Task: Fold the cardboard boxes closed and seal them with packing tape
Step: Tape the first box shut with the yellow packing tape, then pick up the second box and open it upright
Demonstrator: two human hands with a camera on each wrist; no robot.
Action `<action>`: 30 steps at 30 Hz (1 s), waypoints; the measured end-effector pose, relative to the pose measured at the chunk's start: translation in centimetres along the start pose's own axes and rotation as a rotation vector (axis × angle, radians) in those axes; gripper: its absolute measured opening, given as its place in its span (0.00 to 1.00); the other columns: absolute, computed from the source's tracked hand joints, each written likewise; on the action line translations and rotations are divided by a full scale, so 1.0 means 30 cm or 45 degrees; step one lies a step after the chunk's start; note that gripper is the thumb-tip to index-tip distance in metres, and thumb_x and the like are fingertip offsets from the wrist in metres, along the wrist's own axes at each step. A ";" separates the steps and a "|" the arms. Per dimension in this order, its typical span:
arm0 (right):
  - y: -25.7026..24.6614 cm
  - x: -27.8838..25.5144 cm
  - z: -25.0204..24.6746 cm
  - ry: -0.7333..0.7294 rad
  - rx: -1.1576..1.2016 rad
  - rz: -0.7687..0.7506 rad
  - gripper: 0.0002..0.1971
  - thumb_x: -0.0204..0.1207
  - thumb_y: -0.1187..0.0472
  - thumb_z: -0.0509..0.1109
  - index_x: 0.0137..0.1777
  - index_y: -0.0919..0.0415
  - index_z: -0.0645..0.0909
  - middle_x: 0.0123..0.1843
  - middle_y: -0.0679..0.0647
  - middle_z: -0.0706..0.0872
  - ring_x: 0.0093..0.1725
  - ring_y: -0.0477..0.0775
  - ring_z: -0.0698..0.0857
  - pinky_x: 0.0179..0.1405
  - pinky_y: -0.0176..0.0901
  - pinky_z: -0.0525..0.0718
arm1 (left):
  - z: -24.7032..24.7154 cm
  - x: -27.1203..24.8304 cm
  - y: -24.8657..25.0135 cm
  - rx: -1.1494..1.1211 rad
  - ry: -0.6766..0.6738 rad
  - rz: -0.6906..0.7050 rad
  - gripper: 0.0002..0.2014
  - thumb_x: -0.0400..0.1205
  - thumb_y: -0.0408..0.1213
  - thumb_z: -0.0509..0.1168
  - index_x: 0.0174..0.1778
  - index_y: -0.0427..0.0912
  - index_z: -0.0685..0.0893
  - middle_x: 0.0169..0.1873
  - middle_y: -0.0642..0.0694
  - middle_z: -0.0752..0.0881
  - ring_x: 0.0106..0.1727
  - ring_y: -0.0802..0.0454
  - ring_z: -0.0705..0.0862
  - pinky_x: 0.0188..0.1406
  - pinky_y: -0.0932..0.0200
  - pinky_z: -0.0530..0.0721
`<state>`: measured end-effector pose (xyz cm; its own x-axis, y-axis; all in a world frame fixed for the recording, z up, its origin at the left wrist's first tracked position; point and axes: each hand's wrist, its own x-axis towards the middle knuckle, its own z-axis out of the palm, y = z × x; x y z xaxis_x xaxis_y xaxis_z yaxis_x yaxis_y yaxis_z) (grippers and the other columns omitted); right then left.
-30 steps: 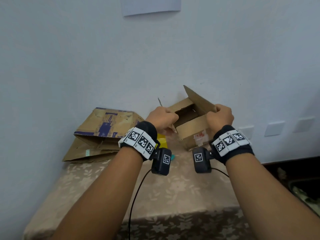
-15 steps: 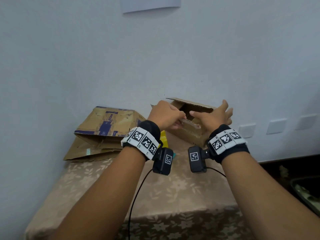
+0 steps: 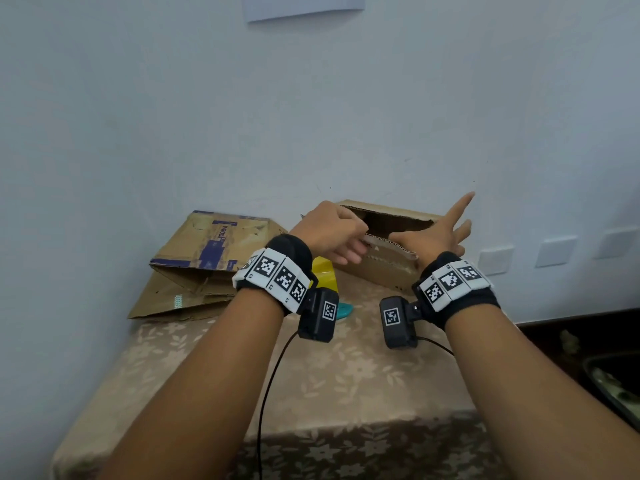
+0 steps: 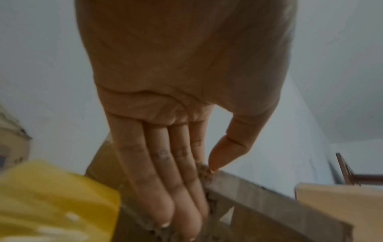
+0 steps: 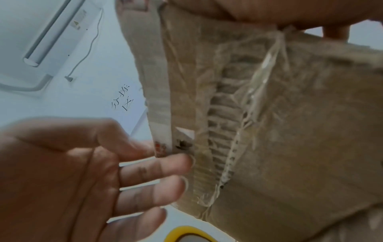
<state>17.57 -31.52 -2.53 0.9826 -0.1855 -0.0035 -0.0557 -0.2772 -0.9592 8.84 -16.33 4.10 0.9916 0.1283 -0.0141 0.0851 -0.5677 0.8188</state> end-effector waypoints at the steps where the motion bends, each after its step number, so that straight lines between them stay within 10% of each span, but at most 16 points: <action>1: 0.002 0.003 -0.001 -0.009 0.002 0.009 0.73 0.67 0.63 0.85 0.85 0.32 0.24 0.92 0.59 0.38 0.87 0.72 0.59 0.80 0.61 0.69 | -0.001 0.003 -0.007 0.012 -0.001 0.001 0.09 0.87 0.36 0.66 0.55 0.37 0.90 0.41 0.41 0.94 0.43 0.45 0.94 0.48 0.49 0.93; 8: -0.010 0.034 -0.025 -0.212 0.173 0.099 0.73 0.69 0.61 0.87 0.84 0.33 0.22 0.92 0.63 0.35 0.89 0.69 0.58 0.83 0.66 0.68 | -0.019 0.017 -0.041 0.257 0.194 0.024 0.07 0.78 0.37 0.78 0.50 0.43 0.91 0.39 0.44 0.94 0.38 0.49 0.94 0.34 0.59 0.91; 12: -0.013 0.062 -0.005 -0.325 0.430 0.154 0.89 0.31 0.52 0.93 0.83 0.25 0.29 0.89 0.59 0.61 0.80 0.66 0.75 0.67 0.74 0.83 | -0.022 0.033 -0.062 0.385 0.325 0.051 0.06 0.76 0.43 0.80 0.45 0.47 0.92 0.36 0.48 0.93 0.39 0.51 0.93 0.47 0.50 0.93; 14: -0.003 0.097 0.010 -0.297 0.651 0.181 0.71 0.41 0.51 0.87 0.87 0.37 0.52 0.81 0.57 0.72 0.68 0.64 0.84 0.55 0.69 0.90 | -0.018 0.035 -0.058 0.450 0.409 0.069 0.07 0.76 0.46 0.80 0.43 0.49 0.92 0.37 0.51 0.91 0.43 0.50 0.90 0.45 0.55 0.88; 16: -0.069 0.030 -0.013 -0.133 0.779 0.179 0.40 0.52 0.50 0.77 0.69 0.53 0.76 0.70 0.57 0.80 0.59 0.59 0.84 0.50 0.55 0.87 | -0.006 0.035 -0.053 0.481 0.469 0.081 0.08 0.77 0.48 0.79 0.46 0.48 0.93 0.38 0.51 0.89 0.45 0.51 0.86 0.38 0.60 0.77; 19: -0.101 0.006 -0.022 0.124 0.817 0.130 0.12 0.64 0.51 0.68 0.47 0.50 0.79 0.65 0.56 0.83 0.62 0.60 0.80 0.57 0.57 0.82 | 0.020 0.047 -0.053 0.367 0.442 0.049 0.07 0.81 0.45 0.76 0.50 0.46 0.93 0.45 0.50 0.90 0.49 0.51 0.85 0.44 0.61 0.77; 22: -0.091 0.012 -0.032 0.275 0.906 0.129 0.02 0.75 0.54 0.65 0.47 0.49 0.76 0.65 0.55 0.82 0.67 0.61 0.79 0.60 0.57 0.82 | 0.042 0.048 -0.036 0.147 0.275 0.040 0.12 0.83 0.39 0.73 0.62 0.46 0.88 0.55 0.49 0.89 0.61 0.48 0.84 0.60 0.55 0.80; 27: -0.071 0.015 -0.032 0.309 1.107 0.219 0.05 0.83 0.60 0.61 0.54 0.61 0.71 0.41 0.50 0.74 0.36 0.51 0.74 0.36 0.46 0.72 | 0.054 0.033 -0.011 0.091 -0.018 0.065 0.46 0.85 0.27 0.67 0.91 0.51 0.45 0.79 0.53 0.78 0.74 0.53 0.77 0.66 0.59 0.73; 30: -0.069 0.003 -0.016 0.199 1.142 0.306 0.07 0.81 0.56 0.60 0.44 0.58 0.73 0.35 0.49 0.73 0.32 0.51 0.71 0.28 0.45 0.70 | 0.032 0.025 -0.009 0.089 0.106 0.136 0.40 0.84 0.23 0.63 0.90 0.50 0.55 0.77 0.51 0.80 0.78 0.54 0.76 0.70 0.62 0.71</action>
<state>17.70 -31.41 -0.40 0.9239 -0.2860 -0.2542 -0.0330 0.6022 -0.7977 9.66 -16.85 3.32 0.9842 0.1290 0.1210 -0.0114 -0.6363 0.7713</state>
